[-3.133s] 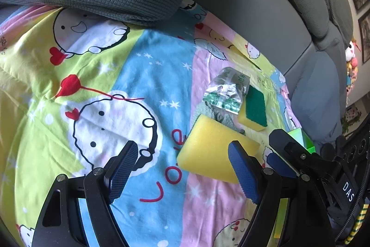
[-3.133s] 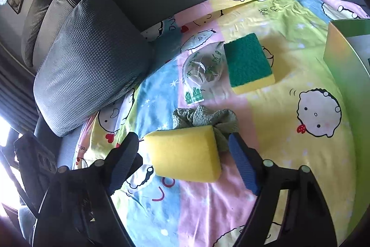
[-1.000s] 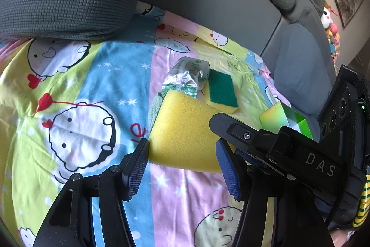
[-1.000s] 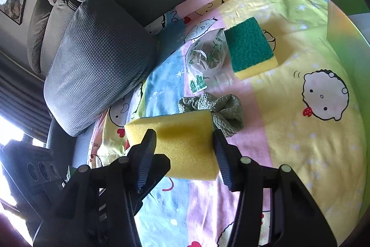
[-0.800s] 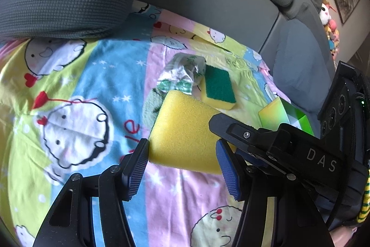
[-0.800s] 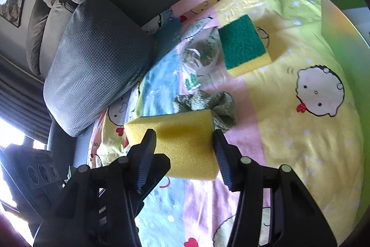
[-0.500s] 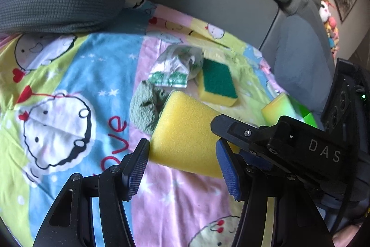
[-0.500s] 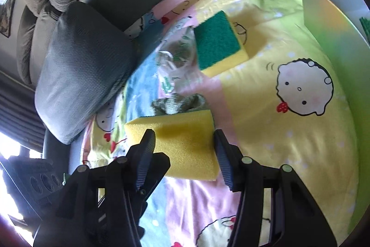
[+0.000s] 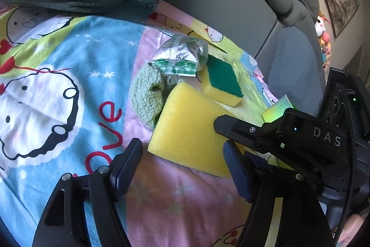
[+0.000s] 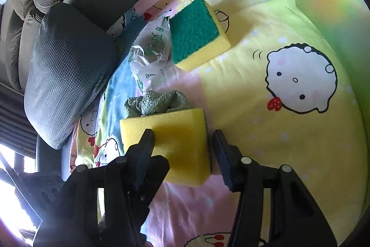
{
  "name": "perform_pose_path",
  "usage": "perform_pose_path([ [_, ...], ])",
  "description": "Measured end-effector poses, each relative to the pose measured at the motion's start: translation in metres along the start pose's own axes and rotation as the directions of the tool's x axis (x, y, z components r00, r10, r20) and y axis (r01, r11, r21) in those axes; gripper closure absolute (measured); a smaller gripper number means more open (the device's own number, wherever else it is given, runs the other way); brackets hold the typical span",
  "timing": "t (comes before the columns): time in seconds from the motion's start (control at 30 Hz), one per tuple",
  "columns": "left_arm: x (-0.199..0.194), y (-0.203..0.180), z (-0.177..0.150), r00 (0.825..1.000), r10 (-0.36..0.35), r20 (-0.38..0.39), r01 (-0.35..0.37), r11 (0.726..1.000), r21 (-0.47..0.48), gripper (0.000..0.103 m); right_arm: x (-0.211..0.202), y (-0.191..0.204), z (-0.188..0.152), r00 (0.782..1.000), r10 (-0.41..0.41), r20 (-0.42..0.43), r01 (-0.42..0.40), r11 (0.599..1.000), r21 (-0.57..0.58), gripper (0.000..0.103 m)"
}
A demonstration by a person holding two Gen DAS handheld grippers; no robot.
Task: Organize objects
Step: 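Hold the yellow sponge raised above the sheet in the right gripper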
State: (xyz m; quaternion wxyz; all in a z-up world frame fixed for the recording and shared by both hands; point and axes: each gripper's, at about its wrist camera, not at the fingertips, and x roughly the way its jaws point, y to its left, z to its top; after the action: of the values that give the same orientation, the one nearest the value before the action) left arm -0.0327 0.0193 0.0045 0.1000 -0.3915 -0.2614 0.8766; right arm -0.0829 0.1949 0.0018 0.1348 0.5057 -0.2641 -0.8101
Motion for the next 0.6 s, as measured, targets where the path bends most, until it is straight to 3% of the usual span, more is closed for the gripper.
perform_pose_path([
  [0.17,0.000,0.002,-0.001,1.000,-0.019,0.003,0.019,1.000,-0.008,0.029,0.000,0.002,-0.001,1.000,-0.015,0.019,0.015,1.000,-0.025,0.050],
  [0.3,-0.002,0.012,-0.002,0.997,-0.074,0.015,0.075,0.996,-0.052,0.029,0.001,0.002,-0.002,1.000,-0.005,0.028,0.006,1.000,-0.024,0.044],
  [0.6,-0.002,0.009,-0.001,0.997,-0.071,0.013,0.072,0.996,-0.051,0.029,0.002,0.004,-0.003,0.999,-0.003,0.042,0.004,0.999,-0.035,0.043],
])
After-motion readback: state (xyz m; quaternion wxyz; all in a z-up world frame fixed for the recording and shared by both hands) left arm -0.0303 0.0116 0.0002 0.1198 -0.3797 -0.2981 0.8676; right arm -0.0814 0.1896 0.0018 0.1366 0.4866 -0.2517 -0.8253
